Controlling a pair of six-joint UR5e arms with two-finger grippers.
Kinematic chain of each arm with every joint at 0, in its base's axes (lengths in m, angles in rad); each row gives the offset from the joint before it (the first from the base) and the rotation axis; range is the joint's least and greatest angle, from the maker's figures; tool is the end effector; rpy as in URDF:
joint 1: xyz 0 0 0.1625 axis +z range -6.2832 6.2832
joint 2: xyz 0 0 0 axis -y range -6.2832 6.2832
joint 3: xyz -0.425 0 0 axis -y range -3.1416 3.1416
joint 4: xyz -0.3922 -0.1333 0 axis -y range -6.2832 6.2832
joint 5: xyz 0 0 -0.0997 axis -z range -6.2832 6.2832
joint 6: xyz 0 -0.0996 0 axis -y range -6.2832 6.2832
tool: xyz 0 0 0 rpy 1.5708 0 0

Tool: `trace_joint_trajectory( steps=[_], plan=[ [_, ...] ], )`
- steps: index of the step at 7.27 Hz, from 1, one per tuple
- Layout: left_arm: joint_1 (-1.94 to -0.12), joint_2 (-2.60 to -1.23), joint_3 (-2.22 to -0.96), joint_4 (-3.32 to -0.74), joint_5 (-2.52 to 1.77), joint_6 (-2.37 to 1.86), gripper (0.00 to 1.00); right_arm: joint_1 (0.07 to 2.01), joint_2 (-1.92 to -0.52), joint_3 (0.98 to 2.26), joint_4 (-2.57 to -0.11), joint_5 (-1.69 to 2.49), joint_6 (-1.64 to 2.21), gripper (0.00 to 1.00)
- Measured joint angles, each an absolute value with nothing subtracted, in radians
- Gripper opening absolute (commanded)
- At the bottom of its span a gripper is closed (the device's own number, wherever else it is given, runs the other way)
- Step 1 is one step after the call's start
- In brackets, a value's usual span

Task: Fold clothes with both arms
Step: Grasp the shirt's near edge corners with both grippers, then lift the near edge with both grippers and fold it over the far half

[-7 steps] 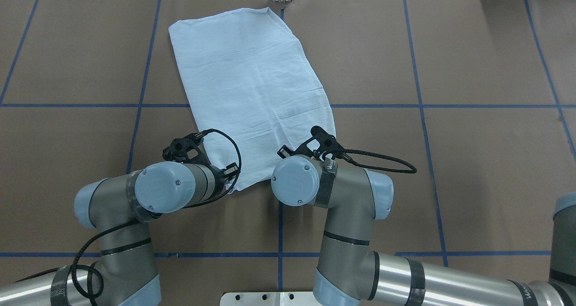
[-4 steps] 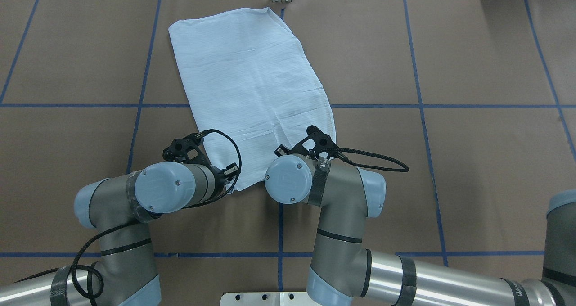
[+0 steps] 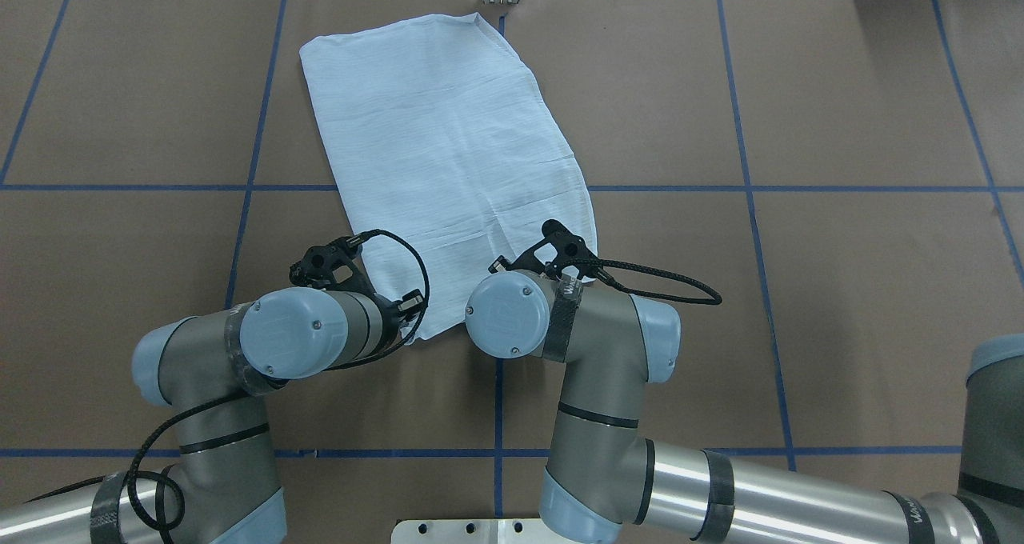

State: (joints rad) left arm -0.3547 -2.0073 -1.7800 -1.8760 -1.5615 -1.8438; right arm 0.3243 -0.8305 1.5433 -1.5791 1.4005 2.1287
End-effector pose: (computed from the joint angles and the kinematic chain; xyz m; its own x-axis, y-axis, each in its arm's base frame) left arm 0.5460 -0.3453 0.2883 0.4291 -0.4464 -0.7853 0.4882 0.8460 -0.2143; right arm -0.6374 -0.3727 0.2300 0.3914 0.6820 0.6178 -0.7370 0.6343 -0.2333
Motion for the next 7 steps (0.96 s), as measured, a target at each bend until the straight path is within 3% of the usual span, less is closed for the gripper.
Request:
trace_joint_trajectory(
  steps=[3,5,7],
  plan=[
    [-0.355,-2.014,-1.803,-1.882,-1.563,-1.835,0.00,0.349,-0.837,1.584,-1.581,1.402,2.124,0.00],
    [-0.356,-2.016,-1.889,-1.878,-1.574,-1.831,0.00,0.356,-0.895,1.748,-1.649,1.404,2.119,0.00],
    [-0.355,-2.010,-1.986,-1.873,-1.608,-1.830,0.00,0.289,-0.950,1.992,-1.831,1.389,2.135,0.00]
  ],
)
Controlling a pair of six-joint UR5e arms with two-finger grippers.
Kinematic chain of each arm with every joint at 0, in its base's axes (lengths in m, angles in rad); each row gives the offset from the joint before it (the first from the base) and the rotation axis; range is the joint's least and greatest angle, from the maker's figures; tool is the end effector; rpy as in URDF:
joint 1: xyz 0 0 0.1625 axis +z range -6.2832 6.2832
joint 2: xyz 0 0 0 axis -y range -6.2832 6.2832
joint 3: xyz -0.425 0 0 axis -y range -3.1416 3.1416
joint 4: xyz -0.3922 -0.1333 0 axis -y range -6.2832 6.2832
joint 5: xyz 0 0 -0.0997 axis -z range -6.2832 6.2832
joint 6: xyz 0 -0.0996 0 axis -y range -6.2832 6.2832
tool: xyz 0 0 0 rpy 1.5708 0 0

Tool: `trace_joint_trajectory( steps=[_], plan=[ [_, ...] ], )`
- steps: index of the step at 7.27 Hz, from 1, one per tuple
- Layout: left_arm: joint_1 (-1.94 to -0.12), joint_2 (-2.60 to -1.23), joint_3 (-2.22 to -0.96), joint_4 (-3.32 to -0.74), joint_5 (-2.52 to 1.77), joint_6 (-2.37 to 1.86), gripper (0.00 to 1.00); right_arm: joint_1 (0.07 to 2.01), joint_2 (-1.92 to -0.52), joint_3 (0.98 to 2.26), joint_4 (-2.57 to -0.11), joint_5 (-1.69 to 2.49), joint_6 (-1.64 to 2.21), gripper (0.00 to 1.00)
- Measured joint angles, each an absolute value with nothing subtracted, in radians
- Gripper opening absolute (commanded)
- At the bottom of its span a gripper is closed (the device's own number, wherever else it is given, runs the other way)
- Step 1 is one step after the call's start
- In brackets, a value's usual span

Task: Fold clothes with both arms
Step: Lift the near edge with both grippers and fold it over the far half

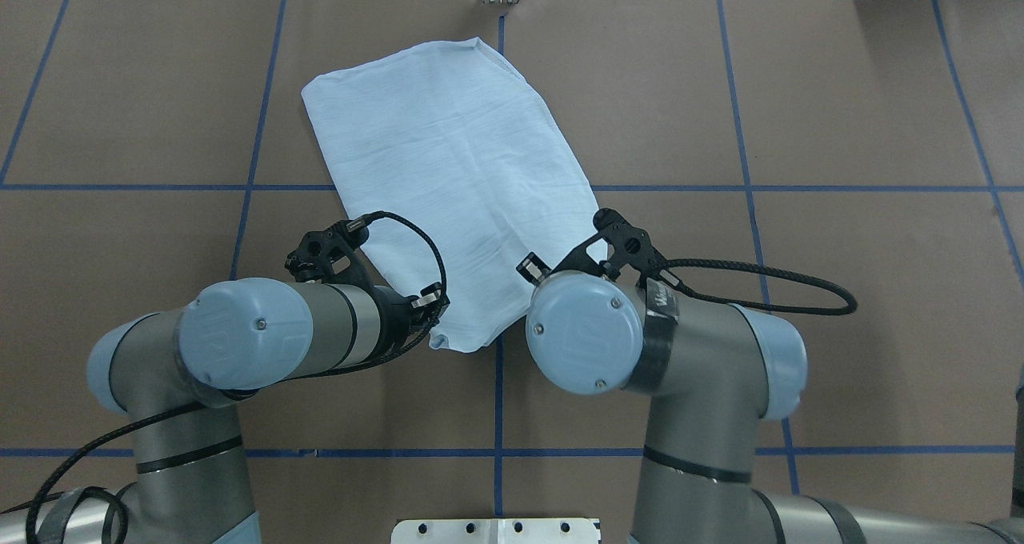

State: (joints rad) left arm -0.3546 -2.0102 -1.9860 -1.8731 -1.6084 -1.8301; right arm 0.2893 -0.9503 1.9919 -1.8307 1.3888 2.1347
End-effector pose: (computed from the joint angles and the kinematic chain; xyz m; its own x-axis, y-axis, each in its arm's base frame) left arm 0.4891 -0.3192 0.2000 0.2839 -0.3783 -0.8811 0.4009 0.8815 -0.2494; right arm -0.5174 -0.3119 0.1690 0.3596 0.6555 0.6641 -0.7040 0.6577 -0.2680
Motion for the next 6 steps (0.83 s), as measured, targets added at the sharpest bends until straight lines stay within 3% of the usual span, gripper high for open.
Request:
trace_joint_trajectory(
  steps=[3,6],
  plan=[
    [-0.327,-2.007,-2.195,-1.763,-1.665,-1.830,0.00,0.152,-0.958,2.238,-2.069,1.341,2.172,0.00],
    [-0.324,-2.008,-2.202,-1.701,-1.683,-1.821,0.00,0.160,-0.920,2.212,-2.103,1.319,2.122,0.00]
  ],
)
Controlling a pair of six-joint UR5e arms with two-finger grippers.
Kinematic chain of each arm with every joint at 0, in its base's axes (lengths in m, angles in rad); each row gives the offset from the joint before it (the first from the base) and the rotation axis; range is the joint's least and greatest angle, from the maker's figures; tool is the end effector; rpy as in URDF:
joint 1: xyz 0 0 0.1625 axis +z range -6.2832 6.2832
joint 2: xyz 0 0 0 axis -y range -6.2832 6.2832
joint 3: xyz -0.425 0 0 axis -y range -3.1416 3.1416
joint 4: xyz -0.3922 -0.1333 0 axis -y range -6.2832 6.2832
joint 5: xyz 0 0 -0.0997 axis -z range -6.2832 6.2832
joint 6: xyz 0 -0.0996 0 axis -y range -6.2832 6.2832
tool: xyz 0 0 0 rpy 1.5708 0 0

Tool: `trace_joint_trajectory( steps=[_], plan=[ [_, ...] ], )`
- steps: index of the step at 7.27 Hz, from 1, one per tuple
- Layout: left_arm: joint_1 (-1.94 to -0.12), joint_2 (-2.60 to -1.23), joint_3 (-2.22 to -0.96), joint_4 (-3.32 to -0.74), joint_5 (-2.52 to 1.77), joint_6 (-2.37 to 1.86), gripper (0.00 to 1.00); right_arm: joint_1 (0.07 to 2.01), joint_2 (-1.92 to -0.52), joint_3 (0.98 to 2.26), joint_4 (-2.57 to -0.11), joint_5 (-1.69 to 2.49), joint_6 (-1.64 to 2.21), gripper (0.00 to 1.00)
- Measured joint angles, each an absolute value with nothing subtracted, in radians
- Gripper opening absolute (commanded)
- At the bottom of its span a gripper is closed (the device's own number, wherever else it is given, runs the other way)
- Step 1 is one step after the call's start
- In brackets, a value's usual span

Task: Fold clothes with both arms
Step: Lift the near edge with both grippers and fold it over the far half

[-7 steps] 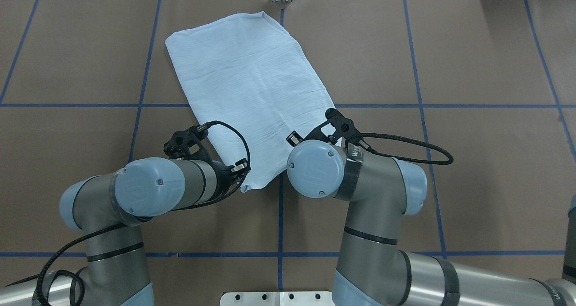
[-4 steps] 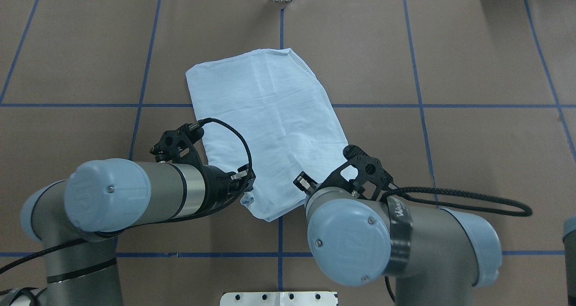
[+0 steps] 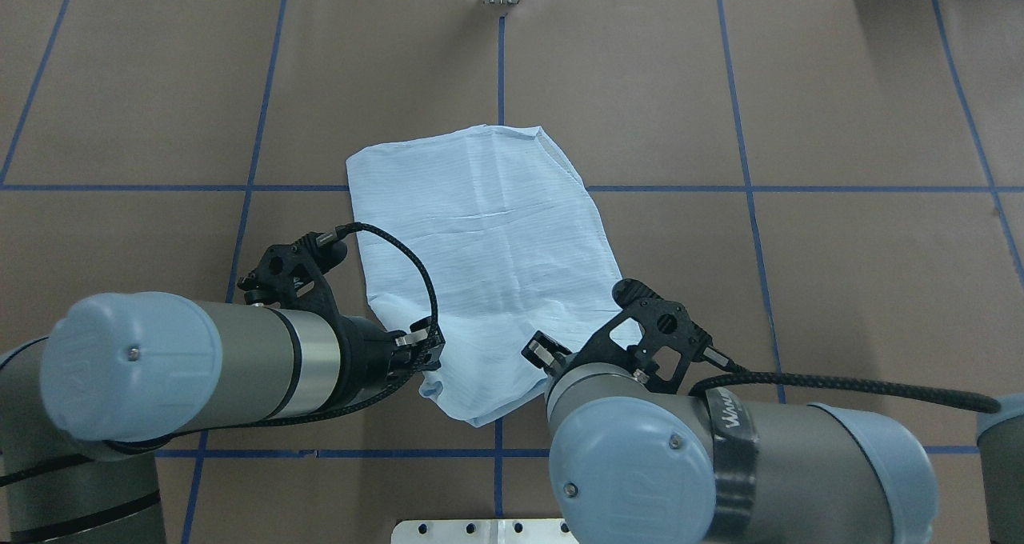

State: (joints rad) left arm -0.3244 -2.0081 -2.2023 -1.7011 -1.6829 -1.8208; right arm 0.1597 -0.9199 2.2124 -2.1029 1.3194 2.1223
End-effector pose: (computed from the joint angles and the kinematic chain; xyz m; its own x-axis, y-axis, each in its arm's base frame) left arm 0.4323 -0.2742 0.1467 0.2796 -0.3534 -0.8927 0.2963 0.9162 -0.2699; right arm -0.4724 -0.2362 0.1247 0.4399 0.5849 0.6815 -0.6502 0.7309 -0.2076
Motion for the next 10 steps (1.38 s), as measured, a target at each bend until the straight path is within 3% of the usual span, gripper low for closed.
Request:
trace_joint_trajectory(
  steps=[3,7,10],
  plan=[
    [-0.411,-2.017,-2.081,-1.700,-1.674,-1.775,0.00,0.254,-0.863,2.060,-1.999,1.293,2.017,0.00],
    [-0.578,-2.078,-1.916,-1.703,-1.662,-1.638,0.00,0.404,-0.720,1.689,-1.735,1.270,1.861,0.00],
    [-0.648,-2.154,-1.753,-1.752,-1.628,-1.568,0.00,0.473,-0.657,1.490,-1.574,1.270,1.758,0.00]
  ],
)
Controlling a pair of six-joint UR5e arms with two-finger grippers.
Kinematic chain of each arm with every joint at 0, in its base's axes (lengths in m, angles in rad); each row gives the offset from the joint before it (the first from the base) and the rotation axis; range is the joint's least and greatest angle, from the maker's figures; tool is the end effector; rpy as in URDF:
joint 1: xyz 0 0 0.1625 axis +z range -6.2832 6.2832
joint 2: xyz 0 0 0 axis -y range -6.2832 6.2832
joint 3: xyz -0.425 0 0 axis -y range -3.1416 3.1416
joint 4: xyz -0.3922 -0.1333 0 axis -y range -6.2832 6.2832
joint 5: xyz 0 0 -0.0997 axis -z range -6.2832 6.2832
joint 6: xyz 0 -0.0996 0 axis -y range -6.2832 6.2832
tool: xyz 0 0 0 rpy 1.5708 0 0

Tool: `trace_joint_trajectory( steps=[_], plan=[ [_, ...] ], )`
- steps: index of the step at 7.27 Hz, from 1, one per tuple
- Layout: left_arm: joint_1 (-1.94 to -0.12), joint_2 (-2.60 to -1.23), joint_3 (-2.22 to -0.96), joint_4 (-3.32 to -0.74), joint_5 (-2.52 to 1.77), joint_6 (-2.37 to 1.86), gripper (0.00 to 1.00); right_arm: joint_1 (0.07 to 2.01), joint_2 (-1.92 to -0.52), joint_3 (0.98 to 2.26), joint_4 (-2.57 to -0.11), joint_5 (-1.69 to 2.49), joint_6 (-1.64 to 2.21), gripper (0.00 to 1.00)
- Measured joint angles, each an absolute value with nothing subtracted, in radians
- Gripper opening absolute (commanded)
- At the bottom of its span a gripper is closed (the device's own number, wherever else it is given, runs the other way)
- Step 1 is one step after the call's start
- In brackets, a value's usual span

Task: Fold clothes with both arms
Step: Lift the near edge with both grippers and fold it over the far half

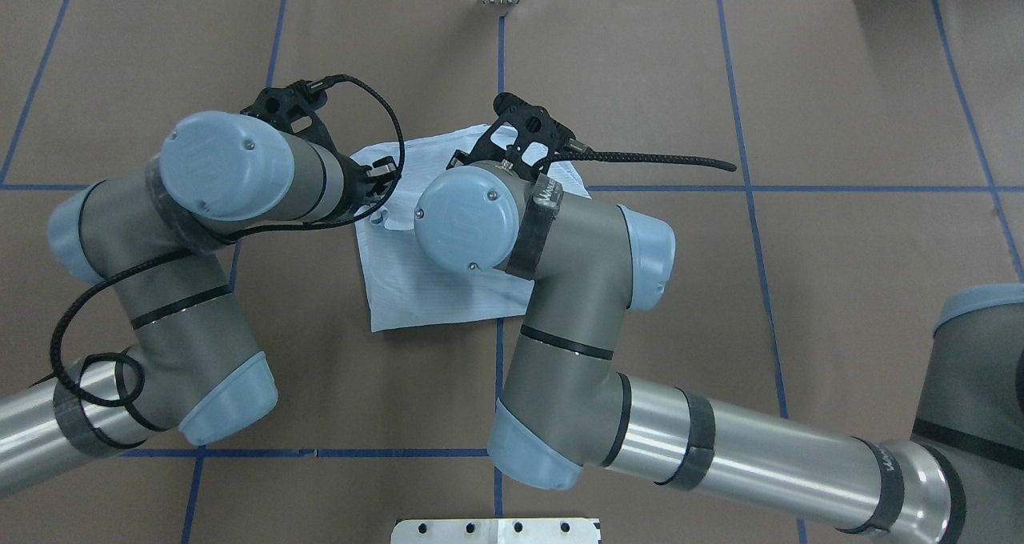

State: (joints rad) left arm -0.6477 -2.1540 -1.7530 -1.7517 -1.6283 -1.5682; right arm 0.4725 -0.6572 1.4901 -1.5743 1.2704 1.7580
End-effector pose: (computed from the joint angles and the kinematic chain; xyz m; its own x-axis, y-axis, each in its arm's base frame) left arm 0.4460 -0.4974 0.2228 0.4677 -0.3506 -0.8113 0.5640 0.8252 -0.0315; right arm -0.5829 -0.4807 0.1227 0.4737 0.4418 0.7618 -0.7300 0.6809 0.0591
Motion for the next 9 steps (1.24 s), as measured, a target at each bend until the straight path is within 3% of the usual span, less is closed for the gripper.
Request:
trace_joint_trajectory(
  steps=[3,6,7,8,9],
  plan=[
    [-0.680,-2.202,-1.562,-1.867,-1.622,-1.519,0.00,0.514,-0.585,1.288,-1.452,1.270,1.690,0.00],
    [-0.682,-2.212,-1.425,-1.980,-1.611,-1.479,0.00,0.519,-0.554,1.163,-1.361,1.258,1.651,0.00],
    [-0.683,-2.212,-1.403,-2.005,-1.611,-1.465,0.55,0.520,-0.543,1.136,-1.342,1.257,1.649,0.49],
    [-0.687,-2.212,-1.394,-2.015,-1.611,-1.441,1.00,0.520,-0.533,1.106,-1.309,1.256,1.643,0.99],
    [-0.694,-2.210,-1.393,-2.020,-1.612,-1.390,1.00,0.525,-0.521,1.081,-1.285,1.260,1.617,1.00]
  ],
)
